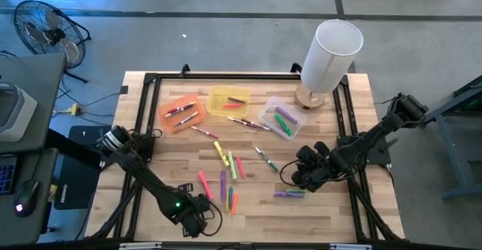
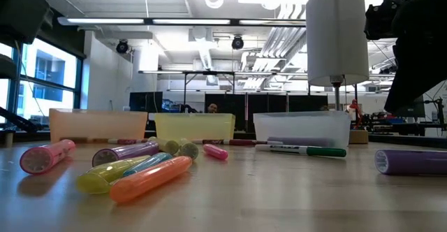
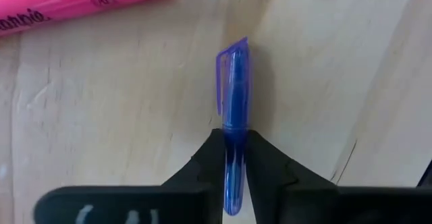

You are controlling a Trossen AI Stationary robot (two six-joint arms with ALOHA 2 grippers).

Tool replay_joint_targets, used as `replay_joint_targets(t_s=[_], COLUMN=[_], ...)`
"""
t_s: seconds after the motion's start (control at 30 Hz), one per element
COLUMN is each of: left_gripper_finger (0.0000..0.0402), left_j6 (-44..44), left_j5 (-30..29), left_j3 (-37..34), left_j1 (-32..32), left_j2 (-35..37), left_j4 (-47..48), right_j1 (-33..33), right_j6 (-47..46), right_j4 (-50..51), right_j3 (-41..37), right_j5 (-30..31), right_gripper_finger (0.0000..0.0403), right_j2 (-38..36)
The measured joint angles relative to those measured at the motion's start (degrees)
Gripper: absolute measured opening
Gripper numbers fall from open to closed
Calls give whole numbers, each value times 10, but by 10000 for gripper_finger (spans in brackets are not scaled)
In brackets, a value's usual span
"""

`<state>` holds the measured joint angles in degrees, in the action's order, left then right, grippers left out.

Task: Pick & Place Markers
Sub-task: Put the purple pen into the yellow bin

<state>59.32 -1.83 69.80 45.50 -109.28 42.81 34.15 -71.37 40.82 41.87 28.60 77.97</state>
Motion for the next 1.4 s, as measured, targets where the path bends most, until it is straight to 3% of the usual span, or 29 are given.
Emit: replay_joint_targets(t_s=[0.1, 0.47, 0.6, 0.73, 0.83, 1.1, 1.27, 1.4], left_gripper_finger=[44, 25, 25, 25, 25, 25, 25, 25], left_j6=[1, -121, -196, -325, -454, -770, -898, -970], left_j5=[-13, -217, -245, -245, -223, -52, 12, 31], left_j3=[-4, -1, -2, -2, -1, -2, -1, -1], left_j1=[-16, -87, -154, -255, -344, -568, -656, -690], left_j2=[24, 256, 318, 346, 345, 296, 240, 178], left_j4=[8, 110, 167, 160, 126, -20, -79, -93], right_j1=[0, 0, 0, 0, 0, -16, -39, -59], right_j6=[0, 9, 9, 9, 9, 9, 9, 9], right_j4=[-3, -43, -53, -56, -57, -76, -93, -110], right_j3=[0, 0, 0, 0, 1, 1, 1, 1], right_j5=[-7, -12, 2, 23, 40, 55, 55, 55], right_gripper_finger=[94, 94, 94, 94, 94, 94, 94, 94], right_j2=[0, 0, 0, 0, 0, 0, 0, 0])
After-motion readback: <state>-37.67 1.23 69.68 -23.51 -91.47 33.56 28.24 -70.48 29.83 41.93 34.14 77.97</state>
